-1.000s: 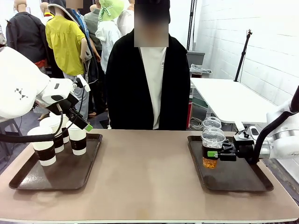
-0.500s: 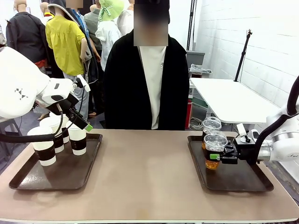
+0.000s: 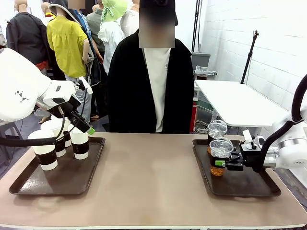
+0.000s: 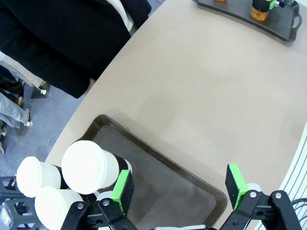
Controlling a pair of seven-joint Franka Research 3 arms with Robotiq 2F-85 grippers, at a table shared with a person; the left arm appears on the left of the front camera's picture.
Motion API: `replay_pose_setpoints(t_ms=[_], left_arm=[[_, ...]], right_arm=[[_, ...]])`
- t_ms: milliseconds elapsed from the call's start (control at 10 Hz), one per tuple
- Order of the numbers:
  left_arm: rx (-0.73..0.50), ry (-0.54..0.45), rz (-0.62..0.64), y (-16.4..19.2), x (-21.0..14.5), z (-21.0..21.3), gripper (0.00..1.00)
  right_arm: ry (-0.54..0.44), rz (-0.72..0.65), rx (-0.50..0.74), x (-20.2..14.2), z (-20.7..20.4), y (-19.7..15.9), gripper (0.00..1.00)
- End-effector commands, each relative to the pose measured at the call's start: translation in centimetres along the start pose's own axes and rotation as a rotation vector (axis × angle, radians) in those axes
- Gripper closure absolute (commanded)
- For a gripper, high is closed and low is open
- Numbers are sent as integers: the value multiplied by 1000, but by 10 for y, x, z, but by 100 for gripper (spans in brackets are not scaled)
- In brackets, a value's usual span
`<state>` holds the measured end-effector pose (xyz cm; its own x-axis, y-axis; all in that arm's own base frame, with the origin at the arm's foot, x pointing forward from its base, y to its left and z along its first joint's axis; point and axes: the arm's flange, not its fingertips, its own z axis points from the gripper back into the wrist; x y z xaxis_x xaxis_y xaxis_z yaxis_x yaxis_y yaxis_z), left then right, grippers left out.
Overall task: Distribute the coffee onto the tray.
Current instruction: Pick up another iced Americano from the middle of the table and place it on the right Handle tray.
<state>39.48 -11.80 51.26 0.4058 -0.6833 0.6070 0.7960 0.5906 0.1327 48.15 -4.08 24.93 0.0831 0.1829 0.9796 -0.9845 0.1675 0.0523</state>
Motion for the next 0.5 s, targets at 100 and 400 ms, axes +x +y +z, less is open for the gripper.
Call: replay_pose_setpoints(t_ms=[100, 400], left_arm=[[-16, -8, 8, 1, -2, -1, 0], [-16, -8, 8, 1, -2, -1, 0]], right_arm=[[-43, -19, 4, 2, 1, -5, 23], [-42, -41, 0, 4, 1, -4, 0]])
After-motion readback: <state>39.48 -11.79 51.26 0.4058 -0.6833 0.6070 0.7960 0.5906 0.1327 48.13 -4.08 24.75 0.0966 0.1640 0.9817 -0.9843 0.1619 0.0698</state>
